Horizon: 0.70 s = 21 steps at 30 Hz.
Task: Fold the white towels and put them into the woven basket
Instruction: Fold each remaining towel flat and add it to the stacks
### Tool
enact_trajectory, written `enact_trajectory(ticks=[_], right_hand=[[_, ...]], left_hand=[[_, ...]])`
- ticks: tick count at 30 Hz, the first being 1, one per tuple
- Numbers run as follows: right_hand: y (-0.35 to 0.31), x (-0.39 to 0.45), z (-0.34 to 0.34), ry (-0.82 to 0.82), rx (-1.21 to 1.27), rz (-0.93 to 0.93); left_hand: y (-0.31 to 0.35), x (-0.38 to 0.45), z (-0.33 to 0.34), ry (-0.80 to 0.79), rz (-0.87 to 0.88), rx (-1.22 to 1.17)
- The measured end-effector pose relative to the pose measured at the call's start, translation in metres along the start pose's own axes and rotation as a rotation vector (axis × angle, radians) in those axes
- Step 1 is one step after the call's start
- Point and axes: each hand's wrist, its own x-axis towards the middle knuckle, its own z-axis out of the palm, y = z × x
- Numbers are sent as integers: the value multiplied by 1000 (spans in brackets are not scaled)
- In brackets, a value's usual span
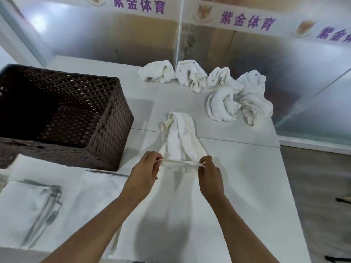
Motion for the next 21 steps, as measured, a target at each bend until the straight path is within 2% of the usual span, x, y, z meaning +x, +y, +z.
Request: enact_trajectory(ticks=[3, 8, 10, 14, 16, 21], right_hand=[[-21, -25, -22, 39, 110, 26], [-77, -42, -77, 238, 206, -5], [-94, -44, -104, 195, 191, -35], [-108, -51, -150, -111, -338, -290], [-109, -53, -163, -148, -538, -360], [-103, -44, -196, 0, -680, -73]], left_hand=[[6, -10, -21, 108, 75, -27], [38, -17, -54, 253, 192, -34], [49, -15, -72, 316, 173, -65], [60, -18, -106, 310, 116, -119], [67, -26, -112, 277, 134, -96], [89, -33, -121, 284, 129, -146]])
